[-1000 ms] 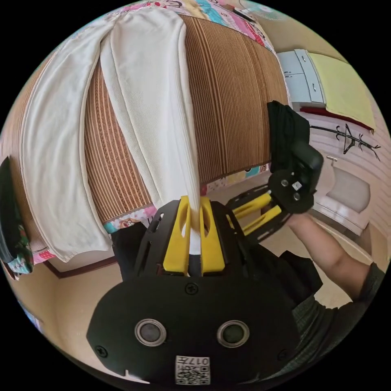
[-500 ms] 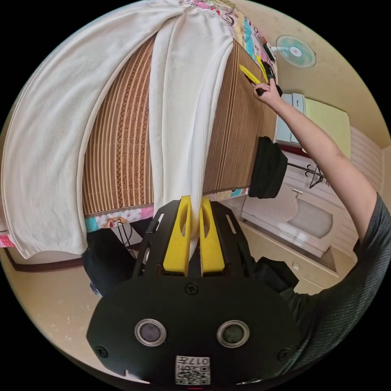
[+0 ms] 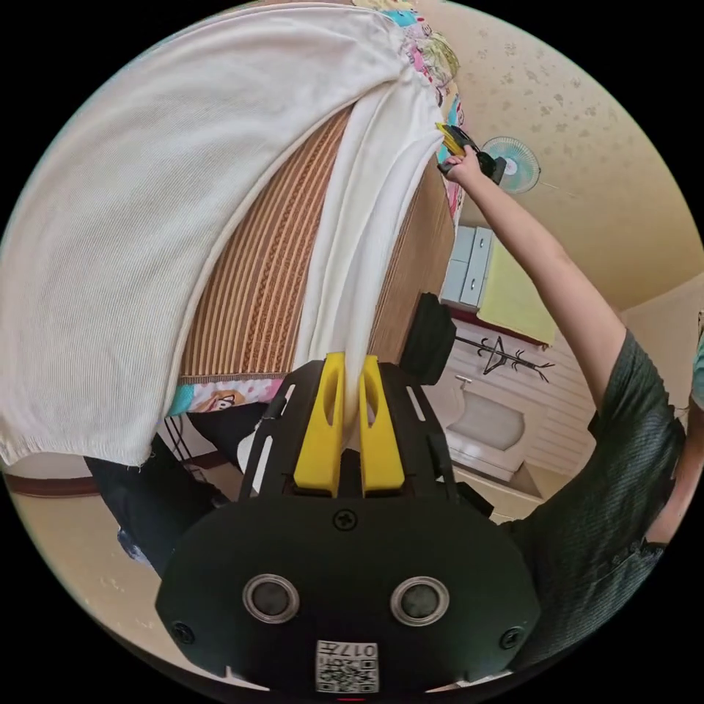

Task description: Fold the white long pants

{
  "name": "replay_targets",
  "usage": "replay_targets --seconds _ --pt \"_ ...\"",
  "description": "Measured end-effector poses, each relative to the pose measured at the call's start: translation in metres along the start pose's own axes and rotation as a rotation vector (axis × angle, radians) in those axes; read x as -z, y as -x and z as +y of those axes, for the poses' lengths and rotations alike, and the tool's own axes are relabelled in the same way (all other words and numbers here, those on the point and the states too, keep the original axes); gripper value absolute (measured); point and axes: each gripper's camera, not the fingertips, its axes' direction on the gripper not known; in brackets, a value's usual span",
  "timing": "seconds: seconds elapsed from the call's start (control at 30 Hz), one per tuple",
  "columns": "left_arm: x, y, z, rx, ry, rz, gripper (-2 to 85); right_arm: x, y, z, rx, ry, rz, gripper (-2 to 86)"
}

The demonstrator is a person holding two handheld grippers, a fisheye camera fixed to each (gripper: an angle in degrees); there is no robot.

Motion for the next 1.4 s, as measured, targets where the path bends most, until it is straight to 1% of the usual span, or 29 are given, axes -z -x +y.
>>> replay_targets --seconds 0.1,0.17,0.2,0.27,0.3,0.33,0.37,0.43,0.53,0.6,0.67,0.7,0.77,0.8,0.83,0.87,0.9,0.93,0.97,1.07,1.13,1.17,1.2,1.23,1.27,1.3,1.37,1.4 --pt "0.052 0.001 0.01 -0.045 -0.029 0.036 2.5 -0.008 0.075 -0.018 0.162 0.029 0.143 2.8" --pt "0.085 0.004 0.021 -0.035 -0.067 0.026 2.5 -0.025 0.152 -0.021 0.282 -0.003 0.246 2.8" --pt "0.107 0.008 0.029 -0.021 -0.093 0.004 2.6 -0.032 0.171 -0.02 0.303 -0.016 0.261 2.9" --pt "0.136 0.018 0.042 0.003 -0.124 -0.031 2.8 -0.069 0.239 -0.018 0.366 -0.032 0.261 3.7" --pt "0.156 0.027 0.05 0.023 -0.154 -0.068 2.9 -0.083 0.254 -0.018 0.387 -0.019 0.251 4.0" --pt "0.174 0.039 0.056 0.043 -0.179 -0.112 3.2 -0.116 0.279 -0.02 0.43 0.037 0.238 4.9" --pt "0.183 0.046 0.057 0.057 -0.187 -0.132 3.3 -0.151 0.296 -0.02 0.433 0.088 0.239 5.9" --pt "0.214 0.077 0.057 0.102 -0.195 -0.197 3.7 -0.192 0.307 -0.014 0.375 0.123 0.209 6.4" --pt "0.236 0.111 0.047 0.11 -0.138 -0.198 3.9 -0.218 0.3 0.017 0.285 0.094 0.078 7.0" --pt "0.238 0.121 0.04 0.08 -0.079 -0.165 3.9 -0.221 0.288 0.056 0.319 0.109 0.015 7.3" --pt "0.239 0.121 0.036 0.049 -0.039 -0.16 3.9 -0.214 0.266 0.13 0.424 0.193 0.051 7.8" --pt "0.241 0.117 0.035 0.021 -0.026 -0.171 3.8 -0.21 0.258 0.152 0.44 0.213 0.077 8.0" --pt "0.243 0.108 0.034 -0.014 -0.005 -0.2 3.8 -0.188 0.22 0.245 0.425 0.312 0.155 9.6" --pt "0.244 0.103 0.033 -0.027 0.009 -0.219 3.8 -0.182 0.21 0.268 0.415 0.339 0.158 10.0" --pt "0.244 0.098 0.032 -0.036 0.021 -0.235 3.9 -0.173 0.196 0.316 0.429 0.417 0.152 11.2" --pt "0.245 0.096 0.032 -0.04 0.027 -0.243 3.9 -0.17 0.184 0.362 0.41 0.516 0.163 12.1" --pt "0.246 0.091 0.032 -0.044 0.036 -0.263 4.1 -0.168 0.179 0.384 0.375 0.55 0.173 12.4" --pt "0.247 0.087 0.032 -0.049 0.04 -0.292 4.4 -0.163 0.169 0.425 0.287 0.589 0.162 12.8" --pt "0.247 0.084 0.033 -0.052 0.041 -0.311 5.0 -0.16 0.161 0.459 0.196 0.611 0.105 13.0" --pt "0.25 0.069 0.044 -0.087 0.011 -0.408 10.3 -0.162 0.147 0.511 -0.002 0.625 0.01 12.6" --pt "0.242 0.06 0.049 -0.127 0.044 -0.463 11.6 -0.169 0.142 0.525 -0.081 0.602 -0.032 11.5" --pt "0.237 0.059 0.049 -0.134 0.066 -0.475 11.4 -0.175 0.138 0.528 -0.12 0.597 -0.063 9.8" --pt "0.226 0.06 0.048 -0.131 0.128 -0.507 10.3 -0.178 0.136 0.529 -0.135 0.594 -0.073 8.6" --pt "0.215 0.063 0.047 -0.105 0.2 -0.548 8.3 -0.182 0.131 0.528 -0.162 0.591 -0.068 6.4" --pt "0.211 0.064 0.047 -0.097 0.234 -0.561 6.9 -0.181 0.125 0.526 -0.19 0.586 -0.054 4.5" --pt "0.211 0.062 0.048 -0.108 0.268 -0.527 4.4 -0.179 0.122 0.525 -0.197 0.585 -0.061 4.1" --pt "0.226 0.049 0.049 -0.183 0.3 -0.407 3.5 -0.162 0.116 0.52 -0.195 0.572 -0.139 3.0" --pt "0.24 0.039 0.05 -0.242 0.322 -0.312 3.3 -0.157 0.116 0.52 -0.186 0.569 -0.167 2.7"
